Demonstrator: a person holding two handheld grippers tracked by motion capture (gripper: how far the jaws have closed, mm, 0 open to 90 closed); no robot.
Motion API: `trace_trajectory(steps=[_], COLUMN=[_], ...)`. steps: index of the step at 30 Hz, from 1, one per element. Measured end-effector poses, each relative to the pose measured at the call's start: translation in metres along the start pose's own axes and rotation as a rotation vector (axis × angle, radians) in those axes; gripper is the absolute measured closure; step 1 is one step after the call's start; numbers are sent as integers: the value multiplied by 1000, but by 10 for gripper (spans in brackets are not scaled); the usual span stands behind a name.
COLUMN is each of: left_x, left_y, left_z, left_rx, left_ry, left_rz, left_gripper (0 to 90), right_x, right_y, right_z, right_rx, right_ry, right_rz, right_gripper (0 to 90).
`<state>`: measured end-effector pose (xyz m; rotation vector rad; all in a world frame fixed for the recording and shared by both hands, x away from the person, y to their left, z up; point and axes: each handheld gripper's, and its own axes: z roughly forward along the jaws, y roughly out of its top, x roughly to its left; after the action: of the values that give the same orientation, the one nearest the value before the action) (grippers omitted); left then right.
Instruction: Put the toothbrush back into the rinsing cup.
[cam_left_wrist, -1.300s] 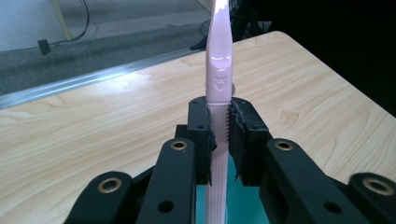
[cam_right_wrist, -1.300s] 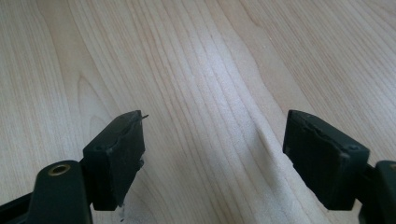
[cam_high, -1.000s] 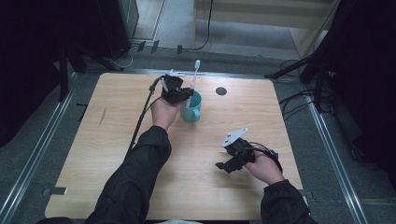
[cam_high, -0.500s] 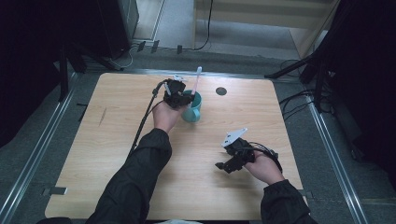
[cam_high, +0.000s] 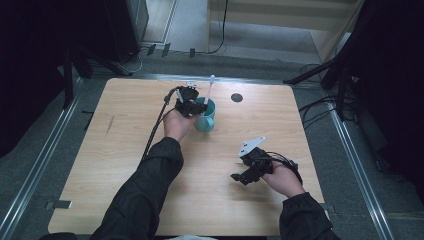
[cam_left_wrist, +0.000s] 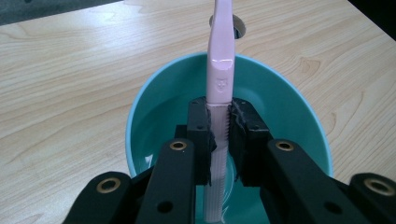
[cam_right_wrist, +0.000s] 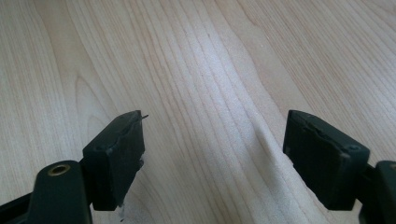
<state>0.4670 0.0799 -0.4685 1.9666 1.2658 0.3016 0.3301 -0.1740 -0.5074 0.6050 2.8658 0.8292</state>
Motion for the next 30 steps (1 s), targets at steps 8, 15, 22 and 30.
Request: trace_trajectory(steps=[8,15,22,30], left_x=[-1,-1,-3,-5], left_y=[2,3,6,19], left_z=[3,3,-3,-21], left_rx=[21,42,44,18], left_ry=[5,9,6,-4], left_rz=[-2,6,16,34], left_gripper=[787,783,777,758], right_x=[0,-1,0,-1], right_y=[0,0,0,0], right_z=[0,0,0,1], right_rx=[0,-1,-1,1], right_ry=[-1,0,2,1], right_rz=[-3,0,-2,4], right_gripper=[206,205,206,206])
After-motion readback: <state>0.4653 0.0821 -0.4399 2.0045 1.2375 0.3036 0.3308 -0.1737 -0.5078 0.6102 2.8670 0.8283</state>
